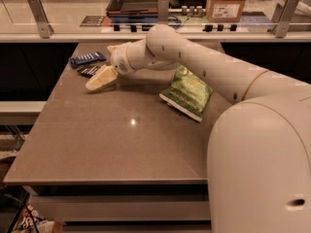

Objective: Move rxbar chocolate near rxbar blueberry

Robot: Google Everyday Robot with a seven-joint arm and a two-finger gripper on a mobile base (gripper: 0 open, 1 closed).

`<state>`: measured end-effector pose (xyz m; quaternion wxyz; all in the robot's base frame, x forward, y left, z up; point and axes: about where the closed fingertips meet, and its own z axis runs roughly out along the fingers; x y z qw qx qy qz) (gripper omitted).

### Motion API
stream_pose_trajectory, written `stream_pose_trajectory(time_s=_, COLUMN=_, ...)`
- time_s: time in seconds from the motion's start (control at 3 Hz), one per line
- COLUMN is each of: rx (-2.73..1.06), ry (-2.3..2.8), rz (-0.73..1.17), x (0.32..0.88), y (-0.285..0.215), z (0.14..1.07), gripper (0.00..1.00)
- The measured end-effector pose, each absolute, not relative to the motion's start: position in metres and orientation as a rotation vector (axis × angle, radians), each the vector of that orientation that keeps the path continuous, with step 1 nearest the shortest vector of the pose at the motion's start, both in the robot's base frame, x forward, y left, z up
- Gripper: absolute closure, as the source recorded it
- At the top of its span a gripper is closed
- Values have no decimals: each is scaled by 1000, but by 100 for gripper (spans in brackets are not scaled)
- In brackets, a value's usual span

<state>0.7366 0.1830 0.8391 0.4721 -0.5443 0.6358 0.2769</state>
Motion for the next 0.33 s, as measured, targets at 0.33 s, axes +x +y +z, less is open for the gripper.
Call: stream_pose_trajectory(time_s=0.33, rx=-1333, ry=1556, rz=678, x=737, y=183, z=839, gripper=0)
